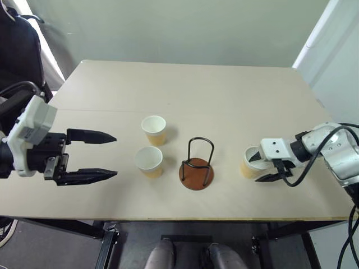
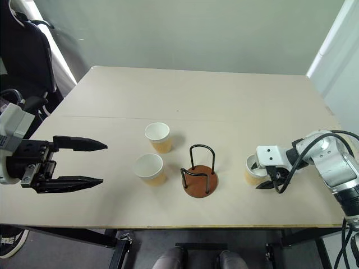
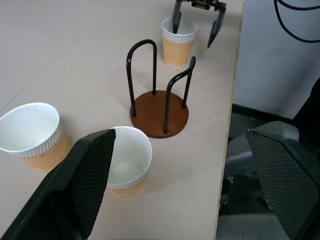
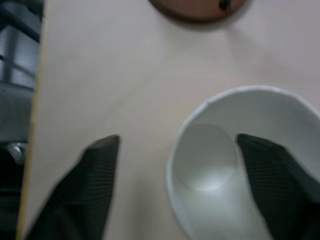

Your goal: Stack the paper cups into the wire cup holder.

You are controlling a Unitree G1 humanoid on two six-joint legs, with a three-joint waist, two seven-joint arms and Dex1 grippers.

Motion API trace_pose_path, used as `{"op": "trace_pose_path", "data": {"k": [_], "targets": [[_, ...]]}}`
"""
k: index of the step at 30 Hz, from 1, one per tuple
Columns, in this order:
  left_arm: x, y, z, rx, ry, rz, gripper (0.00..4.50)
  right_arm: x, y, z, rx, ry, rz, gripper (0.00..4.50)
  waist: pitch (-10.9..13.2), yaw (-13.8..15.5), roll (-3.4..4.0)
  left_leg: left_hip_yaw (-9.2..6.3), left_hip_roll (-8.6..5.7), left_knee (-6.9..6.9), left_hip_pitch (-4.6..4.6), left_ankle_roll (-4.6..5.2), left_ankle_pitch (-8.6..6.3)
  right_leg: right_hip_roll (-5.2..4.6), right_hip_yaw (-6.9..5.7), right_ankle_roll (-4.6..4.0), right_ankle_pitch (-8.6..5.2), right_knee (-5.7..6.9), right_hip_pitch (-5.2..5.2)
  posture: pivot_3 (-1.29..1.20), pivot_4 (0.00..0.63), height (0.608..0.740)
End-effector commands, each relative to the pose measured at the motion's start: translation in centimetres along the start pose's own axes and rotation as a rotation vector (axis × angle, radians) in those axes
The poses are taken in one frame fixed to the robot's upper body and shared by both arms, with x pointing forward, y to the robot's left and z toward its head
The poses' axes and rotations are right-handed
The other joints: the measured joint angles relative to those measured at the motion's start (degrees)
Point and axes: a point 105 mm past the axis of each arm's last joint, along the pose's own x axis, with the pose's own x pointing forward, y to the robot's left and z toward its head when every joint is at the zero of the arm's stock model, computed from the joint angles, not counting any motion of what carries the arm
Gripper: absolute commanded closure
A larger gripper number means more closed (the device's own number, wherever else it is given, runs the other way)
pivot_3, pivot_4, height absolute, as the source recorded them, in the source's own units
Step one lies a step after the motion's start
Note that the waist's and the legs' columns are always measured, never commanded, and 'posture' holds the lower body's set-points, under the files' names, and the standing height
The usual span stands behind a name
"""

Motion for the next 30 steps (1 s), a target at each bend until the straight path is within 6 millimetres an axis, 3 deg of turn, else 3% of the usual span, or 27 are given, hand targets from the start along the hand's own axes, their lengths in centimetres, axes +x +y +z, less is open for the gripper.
{"op": "trace_pose_path", "data": {"k": [1,7,13,19,21,24,27,30], "targets": [[-0.5,-0.2,0.9,0.040,-0.005,0.025,0.00,-0.5,-0.5,0.2,-0.042,0.022,-0.021,2.38,0.00,0.07,0.00,0.00,0.00,0.00,0.00,-0.01,0.00,0.00,0.00,0.00,0.00,0.00,0.00,0.00,0.150,0.740],[-0.7,-0.2,0.7,0.034,0.003,0.042,0.00,-1.0,-0.8,0.4,-0.057,0.017,-0.023,4.46,0.00,0.05,0.00,0.00,0.00,0.00,0.04,-0.05,0.01,0.00,0.00,-0.01,0.01,0.03,0.03,0.00,0.150,0.740],[-0.8,-0.2,0.6,0.031,0.006,0.048,0.00,-4.3,-0.8,5.2,-0.117,-0.186,0.012,4.46,0.01,0.02,0.02,0.01,0.00,-0.01,0.02,-0.07,0.02,0.00,0.00,-0.02,0.00,0.03,0.01,0.00,0.150,0.740],[-0.9,-0.1,0.3,0.029,0.018,0.054,0.00,-11.1,-3.3,14.9,-0.260,-0.572,-0.104,4.46,0.07,-0.31,0.12,0.00,-0.01,-0.07,-0.02,-0.10,0.09,0.03,0.05,-0.07,-0.03,0.03,-0.09,0.00,0.150,0.740],[-0.8,-0.1,0.2,0.028,0.018,0.052,0.00,-11.0,-3.1,17.2,-0.291,-0.637,-0.076,4.46,0.06,-0.39,0.11,-0.01,0.02,-0.12,0.03,-0.10,0.09,0.05,0.05,-0.13,-0.06,0.05,-0.10,0.00,0.150,0.740],[-0.7,-0.1,0.1,0.028,0.019,0.050,0.00,-7.9,-2.1,18.7,-0.301,-0.631,0.025,4.46,0.02,-0.37,0.04,-0.11,0.02,-0.11,0.03,-0.10,0.06,0.07,0.00,-0.25,-0.14,0.06,-0.10,0.00,0.150,0.740],[-0.5,-0.1,0.0,0.028,0.017,0.049,0.00,-5.2,-1.8,18.8,-0.313,-0.574,0.050,4.46,0.03,-0.12,0.05,-0.13,-0.01,-0.06,-0.06,-0.10,0.04,0.06,0.00,-0.24,-0.13,0.05,-0.14,0.00,0.150,0.740],[-0.5,-0.2,0.0,0.027,0.017,0.051,0.00,-2.8,-2.2,17.7,-0.334,-0.480,0.045,4.46,0.03,0.12,0.06,-0.14,-0.02,-0.01,-0.23,-0.10,0.03,0.05,-0.01,-0.20,-0.10,0.05,-0.28,0.00,0.150,0.740]]}}
